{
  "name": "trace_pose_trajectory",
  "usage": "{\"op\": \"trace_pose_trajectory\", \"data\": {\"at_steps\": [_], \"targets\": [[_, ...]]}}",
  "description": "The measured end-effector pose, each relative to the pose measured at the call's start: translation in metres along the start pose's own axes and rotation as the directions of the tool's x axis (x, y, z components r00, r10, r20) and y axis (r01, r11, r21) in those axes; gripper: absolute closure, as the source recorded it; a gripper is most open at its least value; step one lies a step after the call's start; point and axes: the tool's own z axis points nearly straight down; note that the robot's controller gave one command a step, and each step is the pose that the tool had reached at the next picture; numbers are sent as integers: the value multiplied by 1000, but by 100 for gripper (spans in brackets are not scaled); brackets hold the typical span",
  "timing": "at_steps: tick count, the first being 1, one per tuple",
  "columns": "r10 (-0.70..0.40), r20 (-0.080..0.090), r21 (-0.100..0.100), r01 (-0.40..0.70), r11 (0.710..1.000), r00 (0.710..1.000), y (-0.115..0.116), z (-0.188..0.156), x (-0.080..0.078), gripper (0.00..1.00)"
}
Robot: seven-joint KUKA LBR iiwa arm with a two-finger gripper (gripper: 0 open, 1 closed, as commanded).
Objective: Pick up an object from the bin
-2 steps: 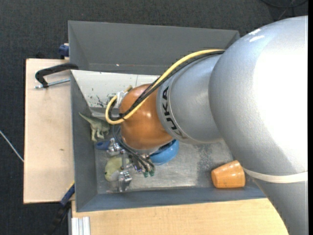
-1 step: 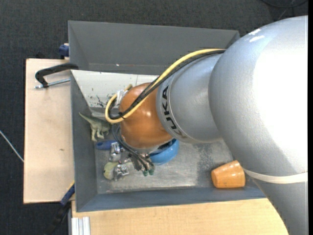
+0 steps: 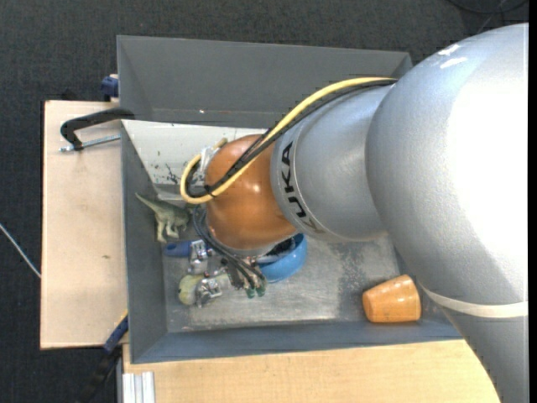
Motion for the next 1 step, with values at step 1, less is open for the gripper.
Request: {"op": "trace_pose_trajectory", "data": {"at_steps": [1], "targets": [[0,5,0,0,1000,1000,1,-73,-3,100]]}}
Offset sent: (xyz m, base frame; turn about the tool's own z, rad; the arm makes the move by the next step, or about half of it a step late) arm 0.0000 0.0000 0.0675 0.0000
